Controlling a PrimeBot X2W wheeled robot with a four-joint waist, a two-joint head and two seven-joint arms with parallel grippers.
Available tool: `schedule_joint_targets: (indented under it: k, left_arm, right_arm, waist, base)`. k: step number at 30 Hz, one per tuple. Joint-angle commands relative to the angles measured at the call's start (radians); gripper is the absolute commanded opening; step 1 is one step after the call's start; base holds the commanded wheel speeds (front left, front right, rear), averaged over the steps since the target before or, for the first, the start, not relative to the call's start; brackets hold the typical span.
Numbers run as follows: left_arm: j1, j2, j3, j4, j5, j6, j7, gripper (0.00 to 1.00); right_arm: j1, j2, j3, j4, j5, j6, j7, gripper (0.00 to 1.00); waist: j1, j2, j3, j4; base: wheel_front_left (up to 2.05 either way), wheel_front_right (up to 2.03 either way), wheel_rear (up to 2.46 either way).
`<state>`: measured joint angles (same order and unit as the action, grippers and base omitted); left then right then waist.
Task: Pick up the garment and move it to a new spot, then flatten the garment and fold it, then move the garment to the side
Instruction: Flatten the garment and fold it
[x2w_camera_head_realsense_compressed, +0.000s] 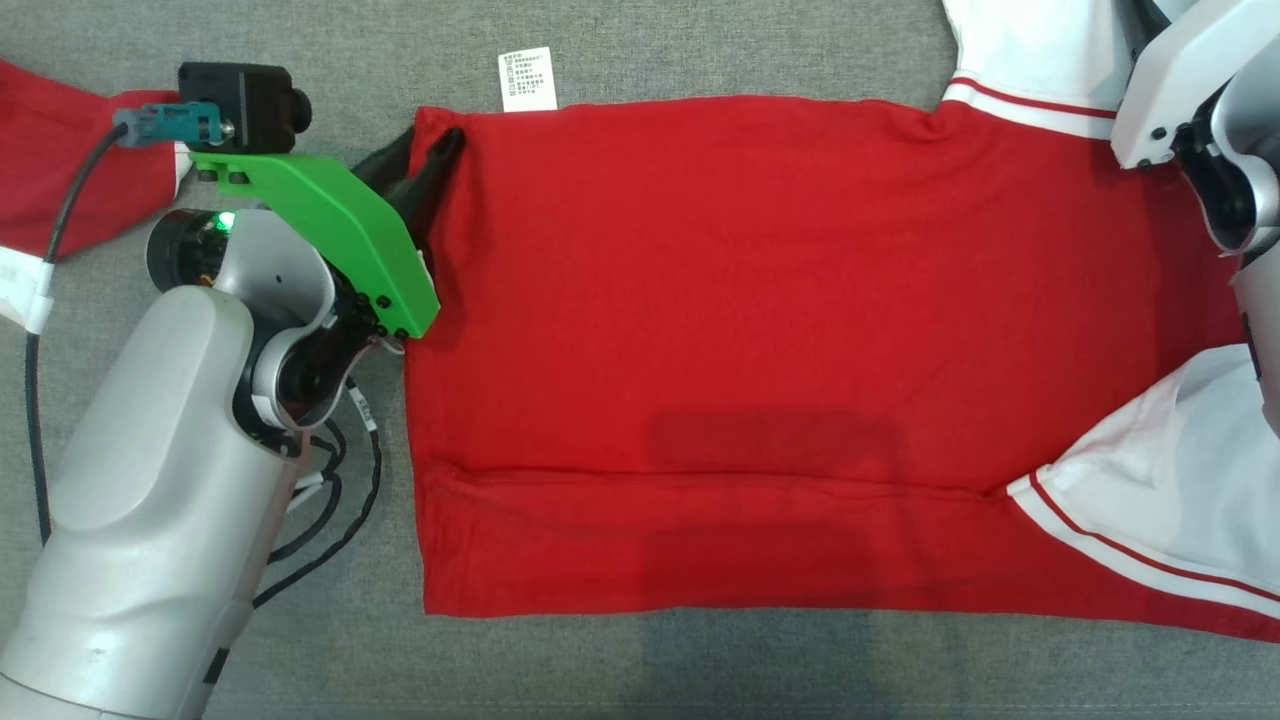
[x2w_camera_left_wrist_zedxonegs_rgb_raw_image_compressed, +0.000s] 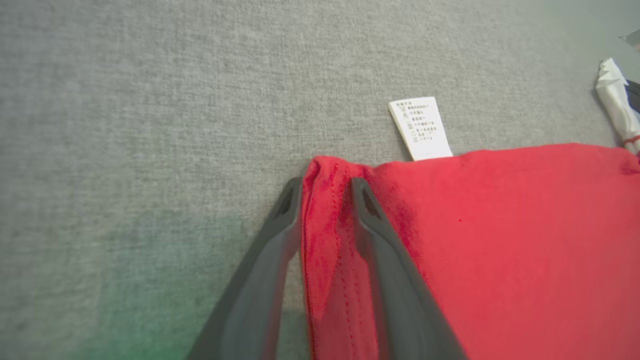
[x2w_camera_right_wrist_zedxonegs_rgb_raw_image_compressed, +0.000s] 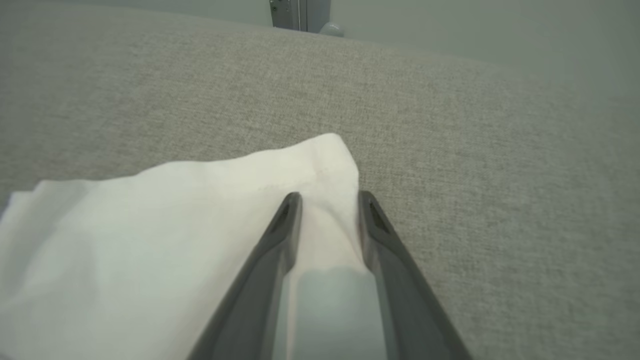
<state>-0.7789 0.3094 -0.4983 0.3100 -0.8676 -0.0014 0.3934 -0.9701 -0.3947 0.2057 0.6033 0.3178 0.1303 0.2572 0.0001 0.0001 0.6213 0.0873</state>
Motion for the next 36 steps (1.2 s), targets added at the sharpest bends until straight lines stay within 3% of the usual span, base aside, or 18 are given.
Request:
schedule_joint_targets:
  k: [1, 14, 22, 29, 36]
  left_arm:
    - [0.071, -0.034, -0.051, 0.032, -0.008, -0.021, 0.018, 0.0]
    - [0.1, 0.0, 0.009, -0.011, 0.01, -0.034, -0.138, 0.0]
    - [0.168, -0.001, 0.02, -0.066, 0.006, -0.043, -0.215, 0.0]
    - [0.272, 0.01, 0.062, -0.093, -0.032, -0.026, -0.277, 0.0]
    - [0.376, 0.011, 0.087, -0.082, -0.057, -0.028, -0.338, 0.0]
  right_arm:
    - [0.024, 0.006, 0.017, 0.024, 0.019, 0.0, -0.017, 0.0]
    - [0.119, -0.014, -0.015, -0.036, 0.025, 0.0, -0.222, 0.0]
    - [0.294, -0.011, -0.05, -0.191, 0.076, 0.0, -0.26, 0.0]
    - [0.517, 0.03, -0.135, -0.375, 0.087, 0.0, -0.252, 0.0]
    - [0.706, 0.127, -0.183, -0.483, 0.078, 0.0, -0.233, 0.0]
  waist:
    - [-0.0001, -0.0001, -0.011, -0.006]
    - [-0.0001, -0.0001, -0.122, -0.045]
    - [-0.0001, -0.0001, -0.188, -0.068]
    - [-0.0001, -0.0001, -0.24, -0.096]
    - [-0.0001, -0.0001, -0.287, -0.117]
  base:
    - [0.0, 0.0, 0.0]
    - [0.0, 0.0, 0.0]
    - [0.0, 0.0, 0.0]
    - [0.0, 0.0, 0.0]
    - [0.0, 0.0, 0.0]
